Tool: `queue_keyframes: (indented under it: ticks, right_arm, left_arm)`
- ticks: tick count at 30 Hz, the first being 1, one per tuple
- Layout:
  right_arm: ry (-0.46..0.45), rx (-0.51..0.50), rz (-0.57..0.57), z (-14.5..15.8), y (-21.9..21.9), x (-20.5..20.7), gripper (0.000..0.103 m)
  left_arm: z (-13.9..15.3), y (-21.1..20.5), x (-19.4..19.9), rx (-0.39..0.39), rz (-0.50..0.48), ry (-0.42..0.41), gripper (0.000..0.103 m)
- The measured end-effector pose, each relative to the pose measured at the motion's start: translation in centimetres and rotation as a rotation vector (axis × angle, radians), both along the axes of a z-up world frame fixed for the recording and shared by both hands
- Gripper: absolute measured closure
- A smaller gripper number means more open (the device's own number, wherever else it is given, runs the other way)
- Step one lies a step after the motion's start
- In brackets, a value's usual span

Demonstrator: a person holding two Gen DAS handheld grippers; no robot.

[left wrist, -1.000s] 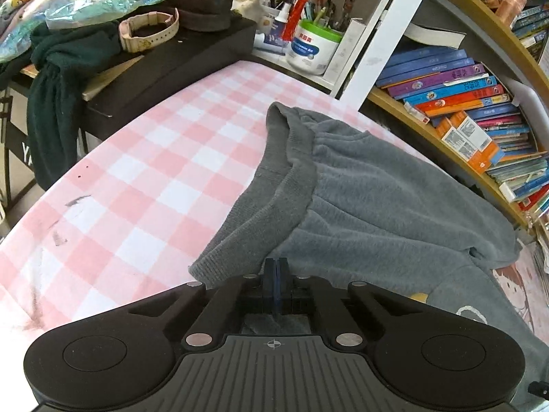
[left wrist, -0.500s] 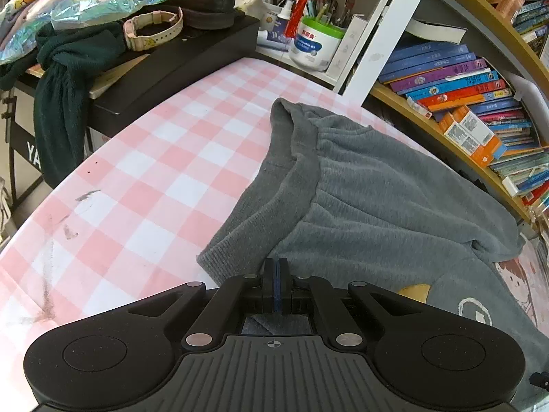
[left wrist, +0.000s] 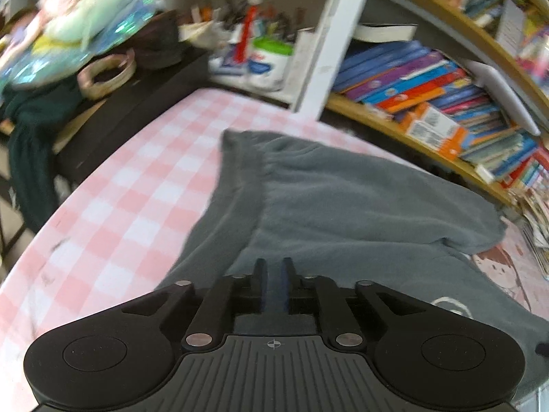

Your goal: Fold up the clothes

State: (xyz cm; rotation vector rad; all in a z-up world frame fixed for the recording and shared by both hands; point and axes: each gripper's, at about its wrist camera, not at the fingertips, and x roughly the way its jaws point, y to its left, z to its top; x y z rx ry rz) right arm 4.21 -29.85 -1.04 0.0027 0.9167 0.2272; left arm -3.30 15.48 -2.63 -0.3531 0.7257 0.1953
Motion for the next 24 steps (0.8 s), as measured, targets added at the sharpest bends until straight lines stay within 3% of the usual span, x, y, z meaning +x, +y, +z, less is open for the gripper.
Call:
queue_keyframes:
  ticks: [9, 12, 15, 17, 19, 24]
  right_arm:
    - [-0.013, 0.024, -0.005, 0.5, 0.1, 1.5, 0.04]
    - [-0.007, 0.023, 0.004, 0.5, 0.4, 2.0, 0.039]
    - [-0.005, 0.018, 0.016, 0.3, 0.7, 2.4, 0.038]
    - [-0.002, 0.018, 0.023, 0.2, 0.9, 2.7, 0.037]
    - [0.001, 0.018, 0.03, 0.1, 1.3, 3.1, 0.035]
    - [0.004, 0.011, 0.06, 0.0, 1.8, 3.9, 0.018]
  left_arm:
    - [1.4, -2.3, 2.1, 0.038, -0.098, -0.01, 0.087]
    - [1.5, -2.7, 2.5, 0.04, -0.114, -0.016, 0.074]
    - [1.5, -3.2, 2.8, 0.05, -0.137, -0.014, 0.069]
    - [1.5, -3.6, 2.9, 0.06, -0.146, -0.008, 0.059]
    - [1.5, -3.8, 2.9, 0.072, -0.145, -0.002, 0.031]
    - [1.2, -4.0, 3.3, 0.079, -0.131, 0.022, 0.021]
